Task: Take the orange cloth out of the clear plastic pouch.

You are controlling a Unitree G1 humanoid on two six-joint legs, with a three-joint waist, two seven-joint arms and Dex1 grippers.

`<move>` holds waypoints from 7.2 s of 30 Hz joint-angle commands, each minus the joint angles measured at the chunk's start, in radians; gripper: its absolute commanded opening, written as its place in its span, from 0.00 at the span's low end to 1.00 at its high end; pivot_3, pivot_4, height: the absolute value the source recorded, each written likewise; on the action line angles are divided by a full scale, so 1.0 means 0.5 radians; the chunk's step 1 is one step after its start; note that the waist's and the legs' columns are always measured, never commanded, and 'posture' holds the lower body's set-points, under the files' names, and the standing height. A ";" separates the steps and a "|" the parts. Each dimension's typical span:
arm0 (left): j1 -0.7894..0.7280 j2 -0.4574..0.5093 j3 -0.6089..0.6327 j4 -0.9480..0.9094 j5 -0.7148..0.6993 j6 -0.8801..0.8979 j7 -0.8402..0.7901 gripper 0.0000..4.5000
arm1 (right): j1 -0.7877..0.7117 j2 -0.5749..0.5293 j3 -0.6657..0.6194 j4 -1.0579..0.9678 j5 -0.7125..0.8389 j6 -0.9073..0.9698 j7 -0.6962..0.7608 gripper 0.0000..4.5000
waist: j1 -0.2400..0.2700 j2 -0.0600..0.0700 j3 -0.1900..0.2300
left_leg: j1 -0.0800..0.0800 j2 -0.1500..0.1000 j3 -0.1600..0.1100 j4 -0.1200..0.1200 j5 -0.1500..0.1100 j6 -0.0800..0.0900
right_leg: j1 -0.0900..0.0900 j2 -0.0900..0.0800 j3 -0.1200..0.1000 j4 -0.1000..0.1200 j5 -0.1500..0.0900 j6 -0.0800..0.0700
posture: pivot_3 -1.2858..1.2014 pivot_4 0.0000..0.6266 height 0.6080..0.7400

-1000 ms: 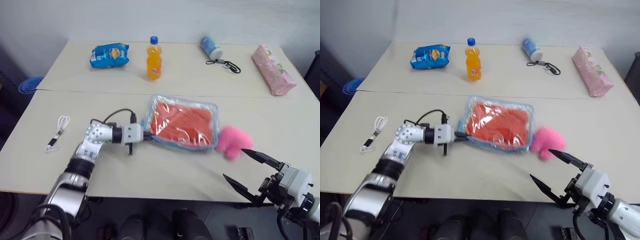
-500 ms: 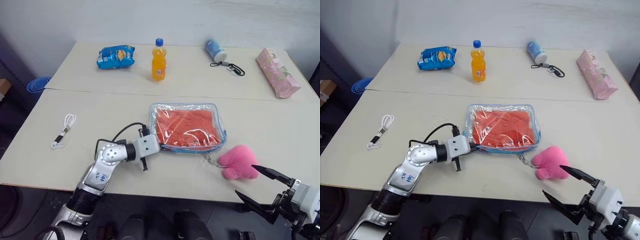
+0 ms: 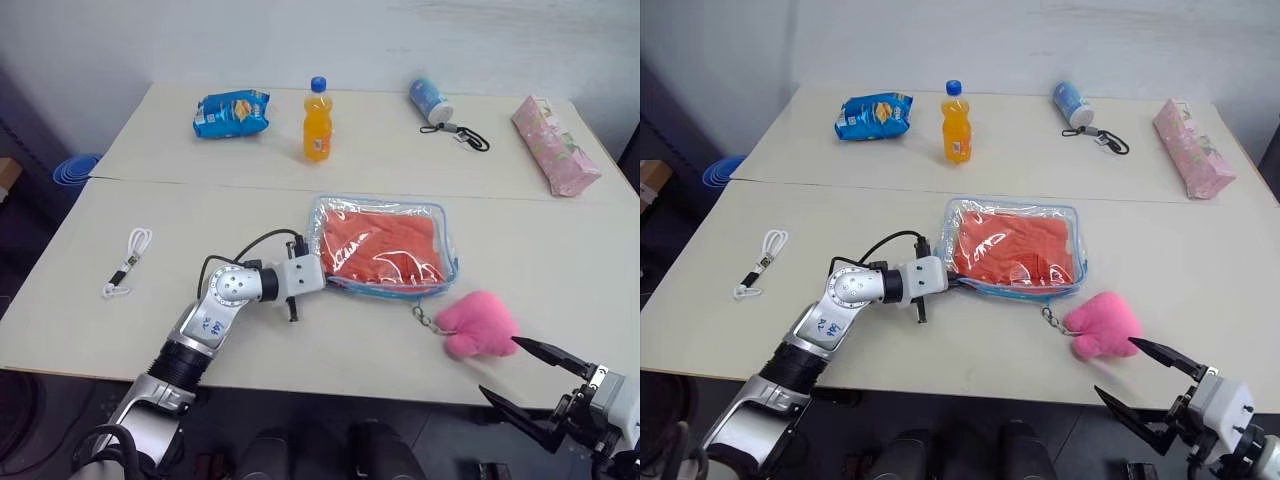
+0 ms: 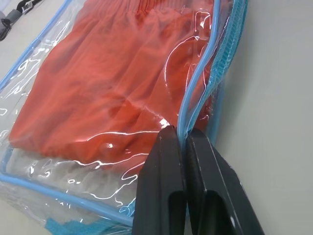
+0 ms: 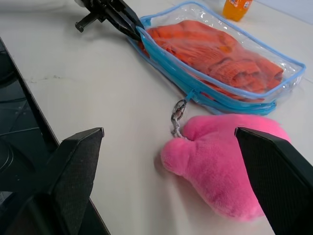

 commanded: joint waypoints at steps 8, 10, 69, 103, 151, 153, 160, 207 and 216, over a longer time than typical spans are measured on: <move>0.203 0.300 0.289 -0.229 -0.448 -0.055 -0.381 0.42 | -0.143 -0.173 -0.153 -0.195 0.183 0.406 -0.162 1.00 | -0.020 0.001 0.000 | 0.000 0.002 -0.002 -0.002 0.007 -0.013 | -0.002 0.001 -0.001 0.001 0.000 -0.001 | 0.52 0.24 1.00; 0.252 0.371 0.360 -0.242 -0.565 -0.106 -0.497 0.50 | -0.183 -0.227 -0.197 -0.144 0.136 0.409 -0.157 1.00 | -0.020 0.001 0.000 | 0.000 0.002 -0.002 -0.001 0.007 -0.012 | -0.001 0.001 -0.001 0.000 0.000 -0.001 | 0.52 0.24 1.00; 0.673 0.583 0.617 -0.518 -1.176 0.335 -0.912 1.00 | -1.233 -0.698 0.221 0.824 -0.152 0.179 0.693 1.00 | -0.063 0.001 0.004 | -0.001 0.002 -0.002 -0.002 0.000 0.001 | 0.001 -0.001 -0.003 -0.008 -0.001 -0.002 | 0.52 0.24 1.00; -0.171 -0.284 -0.110 0.220 -0.367 -0.171 -0.425 1.00 | -2.631 -0.271 1.120 2.333 -0.902 -0.951 0.752 0.00 | -0.093 0.006 0.007 | -0.007 0.001 0.000 0.012 0.010 -0.015 | -0.005 0.000 -0.005 0.004 -0.001 -0.002 | 0.52 0.24 1.00; -0.073 0.827 0.761 0.806 -0.820 0.063 -0.925 0.50 | -2.440 -0.412 0.965 2.208 -0.431 -0.711 0.962 0.11 | -0.103 0.006 0.007 | -0.009 0.002 -0.001 0.008 0.008 -0.013 | -0.010 -0.003 -0.007 0.006 -0.001 -0.001 | 0.52 0.24 1.00; -0.074 0.880 0.760 0.723 -0.809 0.023 -0.973 0.65 | -2.334 -0.447 0.925 1.981 -0.345 -0.578 0.960 0.23 | -0.101 0.006 0.007 | -0.010 0.002 -0.002 0.006 0.009 -0.013 | -0.011 -0.003 -0.008 0.006 -0.001 -0.001 | 0.52 0.24 1.00; -0.099 0.887 0.688 0.286 -0.871 -0.034 -1.144 0.89 | -1.616 -0.694 0.605 0.964 -0.022 0.044 0.761 0.73 | -0.046 0.008 0.008 | -0.012 0.001 -0.005 0.003 0.007 -0.013 | -0.011 -0.005 -0.009 0.001 -0.001 -0.002 | 0.52 0.24 1.00; -0.685 -0.055 0.334 0.681 -0.693 0.278 -0.933 0.01 | -1.035 -0.312 0.776 -0.384 -0.274 0.889 -0.333 1.00 | -0.019 -0.003 0.013 | -0.011 0.001 -0.003 0.014 0.007 -0.011 | -0.009 0.003 -0.004 0.005 0.000 0.000 | 0.52 0.24 1.00; -0.662 -0.056 0.322 0.641 -0.684 0.397 -0.883 0.01 | -1.639 -0.085 1.192 0.103 -0.797 0.996 -0.688 1.00 | -0.023 -0.001 0.011 | -0.021 0.000 -0.003 0.018 0.008 -0.013 | -0.021 0.002 -0.004 0.009 0.000 0.000 | 0.52 0.24 1.00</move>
